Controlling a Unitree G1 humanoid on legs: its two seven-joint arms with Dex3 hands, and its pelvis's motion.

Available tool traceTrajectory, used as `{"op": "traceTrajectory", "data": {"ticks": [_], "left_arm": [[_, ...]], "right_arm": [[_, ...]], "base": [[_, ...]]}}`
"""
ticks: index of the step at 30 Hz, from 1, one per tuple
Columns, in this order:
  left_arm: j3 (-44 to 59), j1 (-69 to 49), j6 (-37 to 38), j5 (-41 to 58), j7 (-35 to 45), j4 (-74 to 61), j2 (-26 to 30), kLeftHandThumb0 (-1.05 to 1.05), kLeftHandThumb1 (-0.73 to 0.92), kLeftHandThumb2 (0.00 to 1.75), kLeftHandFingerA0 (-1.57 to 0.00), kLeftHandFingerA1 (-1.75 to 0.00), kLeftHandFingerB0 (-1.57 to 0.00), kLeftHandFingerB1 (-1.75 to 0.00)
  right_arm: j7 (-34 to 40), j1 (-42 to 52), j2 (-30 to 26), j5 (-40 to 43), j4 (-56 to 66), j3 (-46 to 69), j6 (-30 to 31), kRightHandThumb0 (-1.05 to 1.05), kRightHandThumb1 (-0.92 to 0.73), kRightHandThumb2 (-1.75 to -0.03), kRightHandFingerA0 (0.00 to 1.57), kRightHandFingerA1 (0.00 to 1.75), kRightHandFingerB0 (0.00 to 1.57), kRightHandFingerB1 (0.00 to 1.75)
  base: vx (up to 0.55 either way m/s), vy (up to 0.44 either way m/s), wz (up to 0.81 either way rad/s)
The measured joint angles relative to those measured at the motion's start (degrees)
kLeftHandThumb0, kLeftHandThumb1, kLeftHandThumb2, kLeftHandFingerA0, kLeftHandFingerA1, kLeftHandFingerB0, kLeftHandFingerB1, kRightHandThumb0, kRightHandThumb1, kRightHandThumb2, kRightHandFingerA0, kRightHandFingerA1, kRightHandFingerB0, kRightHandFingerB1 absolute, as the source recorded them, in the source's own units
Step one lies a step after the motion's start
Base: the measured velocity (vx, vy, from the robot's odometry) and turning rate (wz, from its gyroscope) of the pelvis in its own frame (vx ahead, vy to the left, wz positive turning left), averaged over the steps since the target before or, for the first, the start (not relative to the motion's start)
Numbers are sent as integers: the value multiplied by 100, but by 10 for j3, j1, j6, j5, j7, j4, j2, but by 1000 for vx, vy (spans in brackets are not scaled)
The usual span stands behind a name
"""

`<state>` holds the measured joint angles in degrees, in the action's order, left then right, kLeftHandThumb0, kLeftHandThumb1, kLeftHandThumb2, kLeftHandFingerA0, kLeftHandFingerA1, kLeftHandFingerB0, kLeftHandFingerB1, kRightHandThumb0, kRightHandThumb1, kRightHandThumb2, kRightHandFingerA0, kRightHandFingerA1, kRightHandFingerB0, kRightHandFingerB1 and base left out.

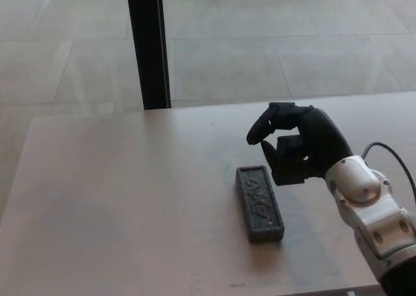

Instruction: The robot uses its right hand to hold the eraser kept in the middle of the desk and use it to wipe the desk by swiping its surface twice

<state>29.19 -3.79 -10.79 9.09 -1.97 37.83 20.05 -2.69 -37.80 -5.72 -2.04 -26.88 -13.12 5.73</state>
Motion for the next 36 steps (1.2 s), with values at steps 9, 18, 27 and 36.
{"op": "traceTrajectory", "data": {"ticks": [9, 18, 27, 36], "left_arm": [[-4, -5, -4, 3, -1, -7, 1, -41, 85, 68, -44, -87, -35, -63], [-7, -4, -10, 4, -4, -9, 1, -42, 86, 68, -47, -87, -35, -64], [-15, 9, -10, 4, -3, -3, 5, -40, 86, 67, -49, -88, -37, -65], [-17, 18, -11, 4, -4, -8, 8, -40, 86, 68, -50, -87, -38, -65]], "right_arm": [[-2, -15, 21, -20, -54, 1, -29, -22, -50, -120, 94, 175, 80, 163], [3, -11, 58, -30, -89, 7, -40, -21, -52, -112, 92, 175, 73, 169], [8, -5, 69, -42, -127, 19, -62, -29, -49, -115, 119, 139, 104, 131], [17, 7, 81, -45, -125, 42, -68, -25, -53, -112, 95, 175, 77, 167]], "base": [[0, 0, 0], [0, 0, 0], [0, 0, 0], [0, 0, 0]]}}
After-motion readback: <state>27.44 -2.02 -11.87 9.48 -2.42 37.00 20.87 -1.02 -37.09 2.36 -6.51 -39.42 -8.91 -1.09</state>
